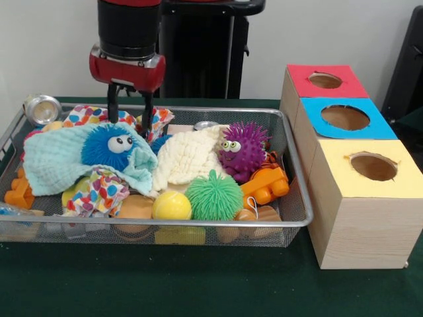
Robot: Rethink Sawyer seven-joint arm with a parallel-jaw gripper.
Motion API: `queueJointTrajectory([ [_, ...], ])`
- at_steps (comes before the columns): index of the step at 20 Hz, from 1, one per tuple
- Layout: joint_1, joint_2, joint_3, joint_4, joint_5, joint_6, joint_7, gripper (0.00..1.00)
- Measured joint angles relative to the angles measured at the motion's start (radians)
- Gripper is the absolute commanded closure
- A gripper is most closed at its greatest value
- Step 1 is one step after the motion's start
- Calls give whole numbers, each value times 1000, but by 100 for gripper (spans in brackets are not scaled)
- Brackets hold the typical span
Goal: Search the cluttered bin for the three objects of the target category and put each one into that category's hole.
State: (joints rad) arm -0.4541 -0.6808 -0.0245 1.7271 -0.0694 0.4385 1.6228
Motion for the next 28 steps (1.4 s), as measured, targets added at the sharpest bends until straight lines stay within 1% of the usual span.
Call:
queueJointTrajectory([
  [3,-54,2,53,36,44,-24,0,0],
  [12,-126,13,151,102,117,-30,0,0],
  [14,-130,17,157,109,119,-30,0,0],
  [18,-129,18,157,107,120,-20,0,0],
  [21,-132,18,157,94,120,17,0,0],
  [26,-160,20,157,60,119,105,0,0],
  [27,-177,24,157,37,116,142,0,0],
  [28,-182,26,157,29,114,153,0,0],
])
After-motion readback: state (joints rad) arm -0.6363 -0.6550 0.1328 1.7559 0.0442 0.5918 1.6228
